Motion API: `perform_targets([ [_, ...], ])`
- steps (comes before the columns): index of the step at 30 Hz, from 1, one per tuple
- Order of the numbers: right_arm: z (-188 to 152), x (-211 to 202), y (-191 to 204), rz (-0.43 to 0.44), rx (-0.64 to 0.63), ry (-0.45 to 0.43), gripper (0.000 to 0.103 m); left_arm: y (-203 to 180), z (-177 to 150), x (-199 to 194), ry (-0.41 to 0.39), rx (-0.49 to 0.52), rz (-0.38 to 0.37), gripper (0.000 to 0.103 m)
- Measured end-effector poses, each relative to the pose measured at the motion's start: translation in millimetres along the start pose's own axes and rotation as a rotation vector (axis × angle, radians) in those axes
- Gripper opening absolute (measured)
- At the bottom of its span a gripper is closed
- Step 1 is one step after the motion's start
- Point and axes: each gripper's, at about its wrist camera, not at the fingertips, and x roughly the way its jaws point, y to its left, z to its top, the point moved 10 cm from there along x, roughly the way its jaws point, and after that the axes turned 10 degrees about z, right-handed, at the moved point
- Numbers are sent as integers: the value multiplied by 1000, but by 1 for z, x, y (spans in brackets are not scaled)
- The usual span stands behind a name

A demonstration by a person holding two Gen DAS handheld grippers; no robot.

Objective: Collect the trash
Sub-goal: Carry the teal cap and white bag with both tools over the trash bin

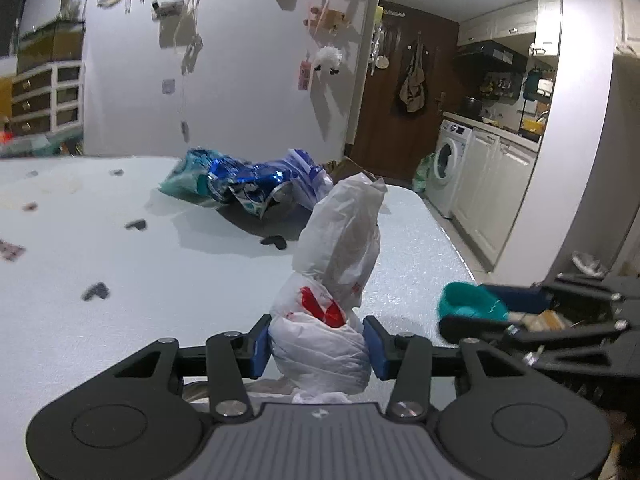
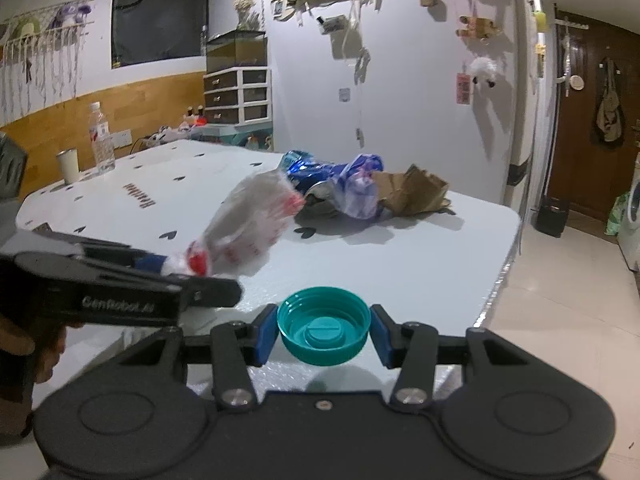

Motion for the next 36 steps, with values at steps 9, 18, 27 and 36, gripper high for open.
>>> perform_targets([
  [9, 3, -49, -12, -48, 18, -58, 50, -21, 3, -43, -51, 62, 29, 48],
  [18, -4, -105, -24, -104, 18, -96, 50, -56, 2, -79, -89, 75, 11, 48],
  [27, -22, -166, -46, -179, 26, -120, 50, -106, -3, -103, -113, 96, -38, 49],
  [36, -53, -216, -81, -266, 64, -123, 50, -166, -22, -110, -102, 128, -104, 49],
])
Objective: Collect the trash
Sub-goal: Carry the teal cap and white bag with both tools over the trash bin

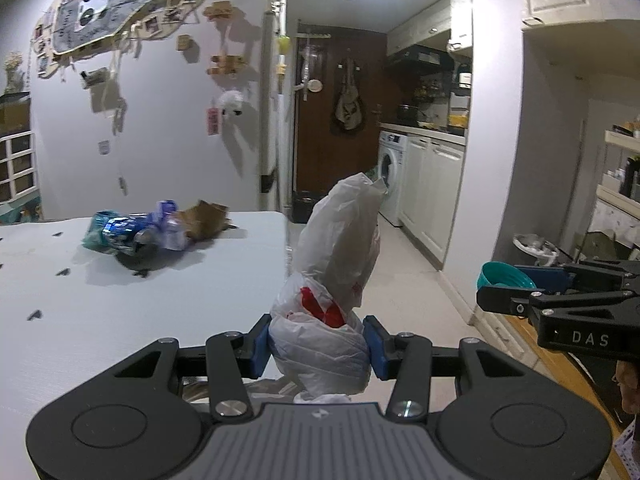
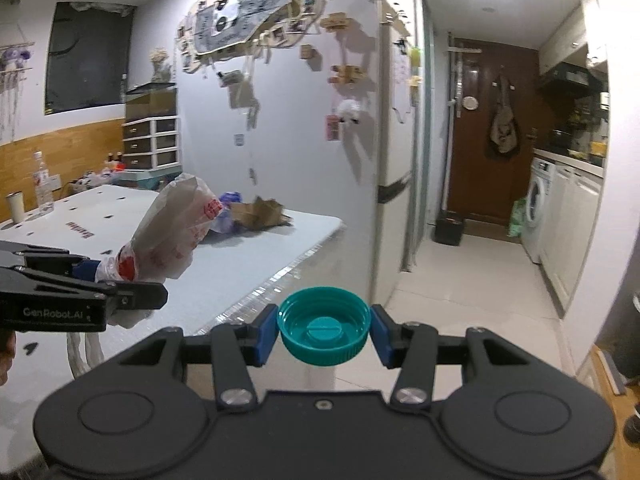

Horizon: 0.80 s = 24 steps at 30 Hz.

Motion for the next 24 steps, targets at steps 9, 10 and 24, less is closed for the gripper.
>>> perform_targets([
  [9, -25, -25, -39, -74, 39, 16, 50, -62, -18, 18, 44, 27, -72, 49],
  [10, -29, -26, -44, -82, 46, 20, 50, -68, -20, 21, 50, 28, -79, 49],
  [24, -113, -2, -124, -173, 178, 133, 50, -132, -90, 103, 224, 31, -132, 49],
])
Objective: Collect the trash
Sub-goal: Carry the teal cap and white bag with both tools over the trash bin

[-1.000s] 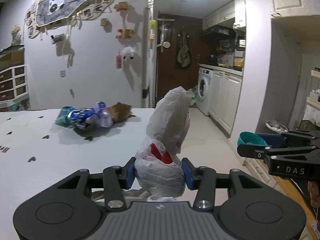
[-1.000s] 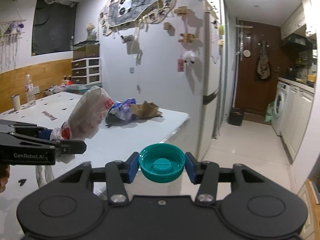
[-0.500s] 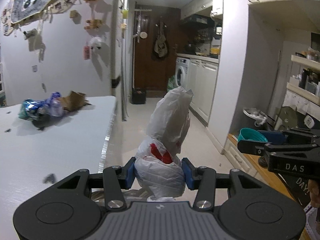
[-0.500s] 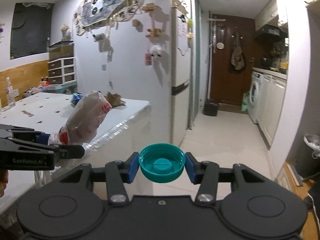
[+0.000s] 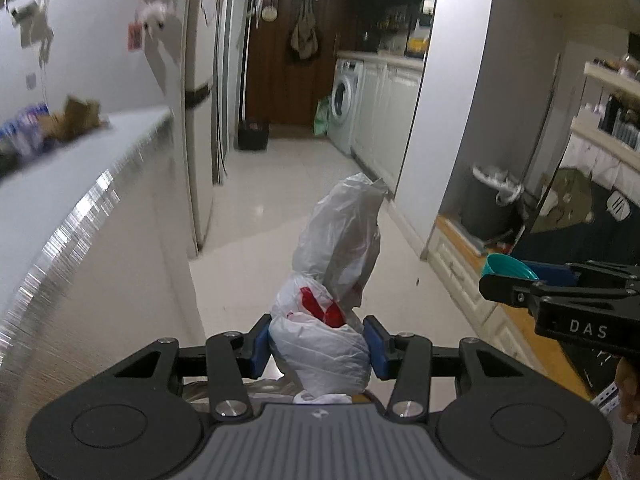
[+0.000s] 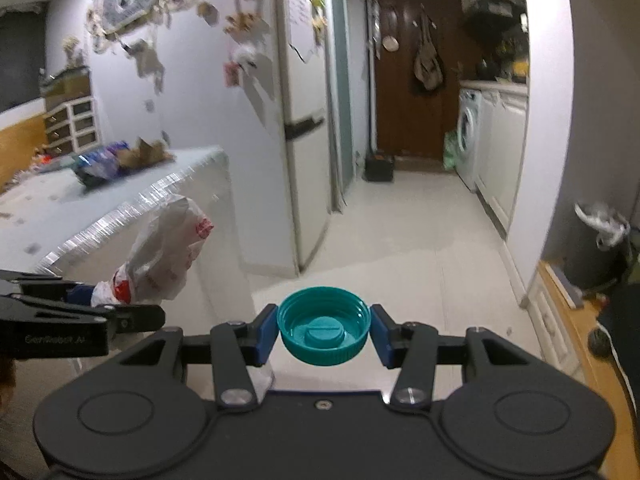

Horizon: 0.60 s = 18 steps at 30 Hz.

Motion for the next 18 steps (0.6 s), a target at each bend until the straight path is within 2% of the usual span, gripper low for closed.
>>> perform_targets([
  [4, -28, 32, -19, -28, 7, 81, 50, -3, -21, 41, 68, -8, -1, 49],
  [10, -58, 83, -36, -4, 70, 187, 50, -9, -52, 104, 178, -24, -1, 49],
  [18, -121, 162, -58, 0, 146, 403, 50, -13, -111, 177, 340, -79, -10, 49],
])
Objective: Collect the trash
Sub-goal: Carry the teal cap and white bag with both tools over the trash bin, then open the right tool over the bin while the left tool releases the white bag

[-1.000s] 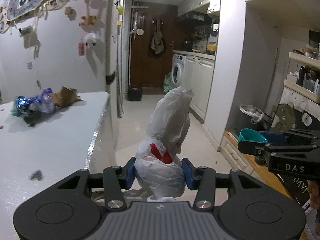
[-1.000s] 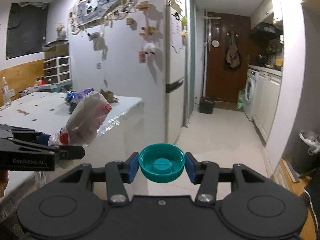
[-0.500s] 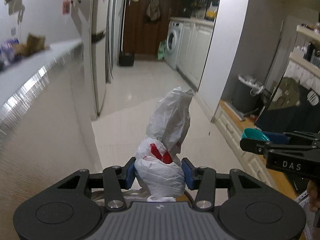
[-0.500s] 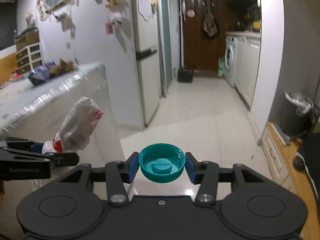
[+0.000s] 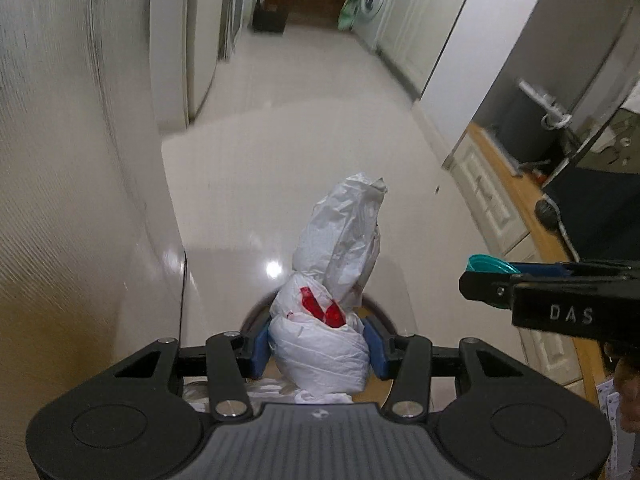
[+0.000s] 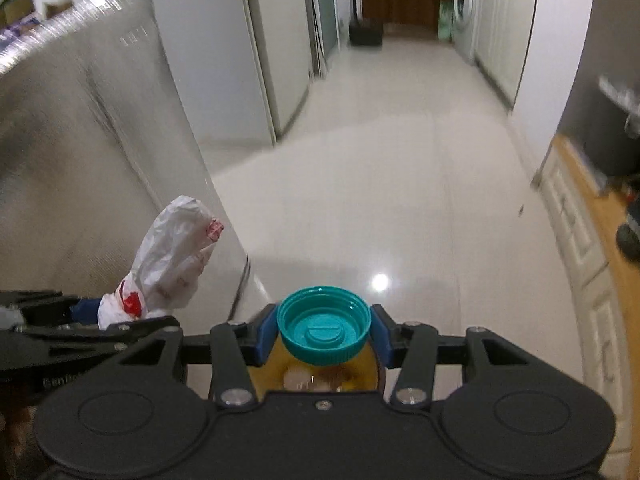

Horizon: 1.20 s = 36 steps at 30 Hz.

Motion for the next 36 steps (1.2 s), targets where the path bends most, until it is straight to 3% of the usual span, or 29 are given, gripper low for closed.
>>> perform_targets([
  [11, -38, 96, -38, 22, 132, 179, 50, 20, -37, 94, 157, -55, 20, 49],
  [20, -58, 142, -46, 64, 196, 213, 51, 17, -62, 142, 243, -62, 14, 49],
  [24, -57, 153, -49, 85, 220, 195, 63, 20, -66, 154, 262, -76, 15, 49],
  [27, -57, 158, -52, 89, 216, 186, 80, 18, -64, 161, 265, -83, 12, 49],
  [30, -62, 161, -57, 90, 218, 198, 84, 16, -62, 165, 264, -78, 6, 49],
  [34, -69, 164, -65, 96, 243, 203, 101, 10, -56, 173, 246, -56, -4, 51],
  [35, -71, 164, -67, 95, 251, 202, 101, 6, -55, 176, 247, -47, -4, 58],
  [36, -73, 164, -70, 95, 260, 203, 102, 5, -55, 179, 253, -36, -1, 73],
])
